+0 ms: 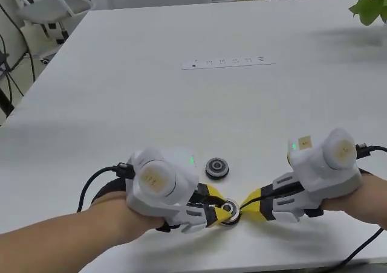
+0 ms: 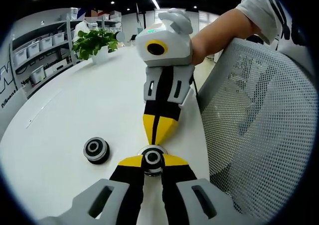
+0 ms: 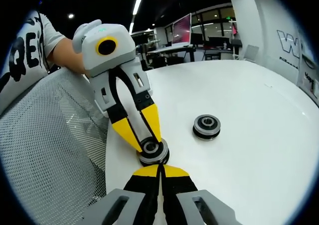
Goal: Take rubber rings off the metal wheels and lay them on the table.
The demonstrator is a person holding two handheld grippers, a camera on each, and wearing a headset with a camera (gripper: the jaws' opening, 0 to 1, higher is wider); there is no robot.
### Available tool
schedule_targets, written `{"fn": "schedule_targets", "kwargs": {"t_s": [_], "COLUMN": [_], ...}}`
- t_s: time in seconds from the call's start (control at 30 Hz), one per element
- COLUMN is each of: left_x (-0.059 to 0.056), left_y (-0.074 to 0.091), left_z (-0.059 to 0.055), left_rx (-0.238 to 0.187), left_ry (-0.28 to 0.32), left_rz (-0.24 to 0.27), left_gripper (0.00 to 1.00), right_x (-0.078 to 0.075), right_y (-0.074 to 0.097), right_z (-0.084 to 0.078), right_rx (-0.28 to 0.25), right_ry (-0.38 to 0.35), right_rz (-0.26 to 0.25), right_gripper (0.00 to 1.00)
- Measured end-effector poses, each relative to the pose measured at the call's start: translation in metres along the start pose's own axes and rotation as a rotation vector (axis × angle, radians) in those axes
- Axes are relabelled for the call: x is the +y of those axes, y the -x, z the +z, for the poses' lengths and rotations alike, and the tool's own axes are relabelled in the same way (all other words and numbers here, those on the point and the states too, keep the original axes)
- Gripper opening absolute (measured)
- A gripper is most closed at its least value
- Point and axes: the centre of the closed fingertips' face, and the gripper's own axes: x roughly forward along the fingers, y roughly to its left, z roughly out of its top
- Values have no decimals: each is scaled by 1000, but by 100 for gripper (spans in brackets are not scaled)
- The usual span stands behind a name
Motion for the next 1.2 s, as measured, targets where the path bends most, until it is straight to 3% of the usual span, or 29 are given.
{"fn": "schedule_targets", "kwargs": {"t_s": [0.27,0.57,1.2], "left_x": [0,0,1], "left_y": [0,0,0], "left_z": [0,0,0], "left_rx": [3,4,15], "left_ry": [0,0,-6], "left_rz": [3,4,10], "left_gripper": [7,7,7], "right_x": [0,3,5], "right_y": [2,6,5], "right_z": [2,12,16], "right_rx": [-26,-105,-128], "right_ry": [-78,-231,-289], "right_rz": [7,37,54], "right_gripper": [0,0,0]}}
